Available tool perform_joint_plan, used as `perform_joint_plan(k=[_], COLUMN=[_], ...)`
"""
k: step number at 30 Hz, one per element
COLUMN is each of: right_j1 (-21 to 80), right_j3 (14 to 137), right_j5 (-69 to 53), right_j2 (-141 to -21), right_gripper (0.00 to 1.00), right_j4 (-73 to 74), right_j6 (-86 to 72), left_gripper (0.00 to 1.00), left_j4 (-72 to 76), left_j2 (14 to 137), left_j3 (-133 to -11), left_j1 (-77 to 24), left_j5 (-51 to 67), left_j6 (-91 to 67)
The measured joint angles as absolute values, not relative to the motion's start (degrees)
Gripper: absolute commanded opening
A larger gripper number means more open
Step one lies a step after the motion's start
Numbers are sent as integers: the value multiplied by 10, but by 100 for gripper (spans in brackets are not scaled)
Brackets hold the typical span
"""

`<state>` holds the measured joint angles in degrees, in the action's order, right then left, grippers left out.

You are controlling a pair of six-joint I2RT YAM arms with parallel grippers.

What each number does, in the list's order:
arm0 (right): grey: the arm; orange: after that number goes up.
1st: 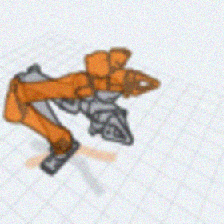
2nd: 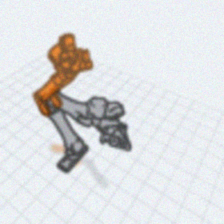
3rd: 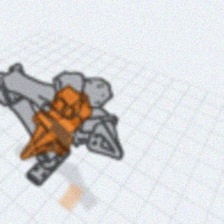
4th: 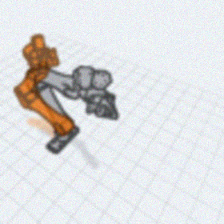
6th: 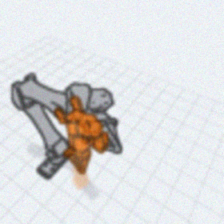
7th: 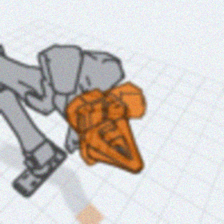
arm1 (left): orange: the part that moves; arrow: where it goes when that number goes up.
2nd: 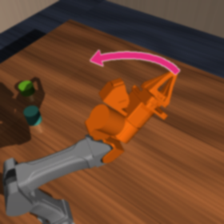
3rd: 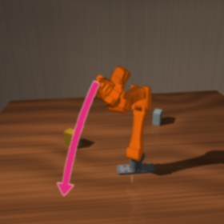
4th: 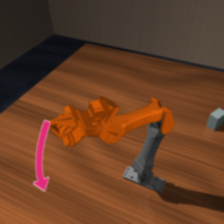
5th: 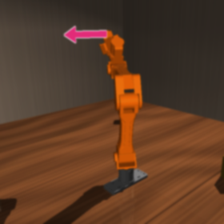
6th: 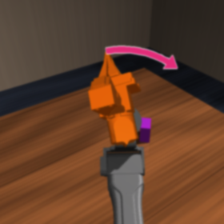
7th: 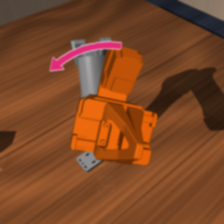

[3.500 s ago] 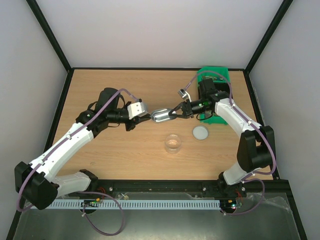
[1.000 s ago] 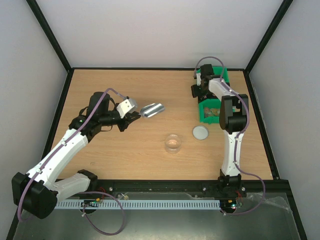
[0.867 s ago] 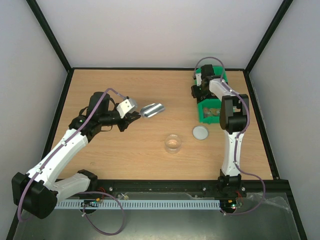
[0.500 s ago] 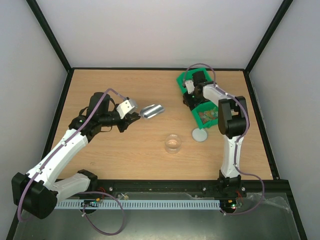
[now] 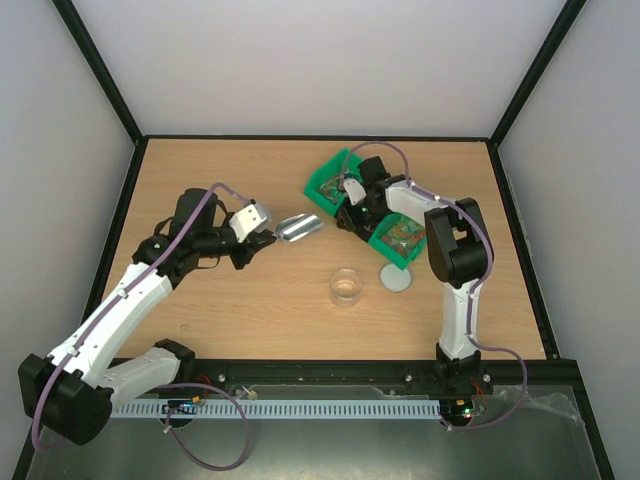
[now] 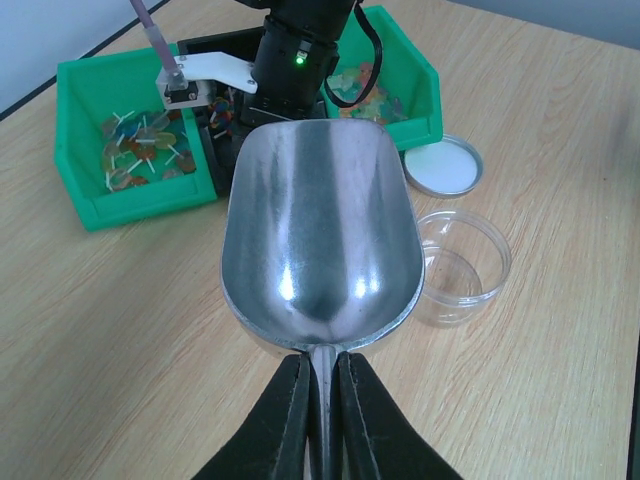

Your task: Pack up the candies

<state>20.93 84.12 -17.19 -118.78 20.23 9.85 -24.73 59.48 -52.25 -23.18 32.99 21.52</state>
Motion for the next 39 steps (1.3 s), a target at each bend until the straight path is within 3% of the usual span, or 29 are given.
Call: perform_joint_plan(k=[24, 34, 39], right_j1=[298, 290, 238], right_j3=[863, 933, 948], right_j5=[-291, -329, -328], right_j2=[-1194, -1174, -1122], right_gripper=[62, 71, 75], right_j4=[160, 206, 256], right_j6=[-83, -31, 17], left_gripper=[2, 2, 2], left_j4=[-302, -348, -356], left_j2=[591, 616, 632], left_j3=[-517, -555, -563], left_j1=[-189, -154, -154], left_j5=[295, 293, 288], left_j6=[213, 210, 211])
